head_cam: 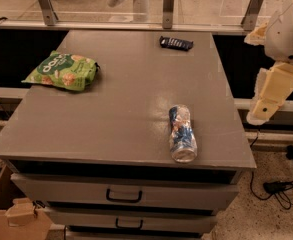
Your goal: Move rxbar blueberry near green rice chip bag
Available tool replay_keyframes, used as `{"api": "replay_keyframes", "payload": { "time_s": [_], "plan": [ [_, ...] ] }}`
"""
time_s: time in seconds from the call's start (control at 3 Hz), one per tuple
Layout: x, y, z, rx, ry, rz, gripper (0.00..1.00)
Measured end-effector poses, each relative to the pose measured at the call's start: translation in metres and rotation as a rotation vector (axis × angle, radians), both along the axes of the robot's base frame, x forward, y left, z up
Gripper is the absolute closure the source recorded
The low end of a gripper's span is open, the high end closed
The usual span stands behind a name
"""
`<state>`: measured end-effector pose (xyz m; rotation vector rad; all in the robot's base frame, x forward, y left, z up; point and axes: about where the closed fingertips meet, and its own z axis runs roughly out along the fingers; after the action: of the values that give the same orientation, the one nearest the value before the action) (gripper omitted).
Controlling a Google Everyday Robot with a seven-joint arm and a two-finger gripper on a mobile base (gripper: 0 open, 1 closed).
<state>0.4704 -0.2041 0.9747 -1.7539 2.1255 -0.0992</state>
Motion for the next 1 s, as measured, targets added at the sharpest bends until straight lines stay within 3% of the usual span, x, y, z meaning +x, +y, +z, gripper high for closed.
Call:
{"api": "replay_keyframes", "payload": {
  "time_s": [0.33, 0.67, 1.0],
  "plan": [
    [0.004, 0.001, 0.000, 0.005, -0.007, 0.005, 0.00],
    [0.049, 0.011, -0.011, 0.047, -0.036, 0.037, 0.00],
    [0.121, 0.031, -0.019, 0.125, -0.095, 0.056, 0.00]
  ]
}}
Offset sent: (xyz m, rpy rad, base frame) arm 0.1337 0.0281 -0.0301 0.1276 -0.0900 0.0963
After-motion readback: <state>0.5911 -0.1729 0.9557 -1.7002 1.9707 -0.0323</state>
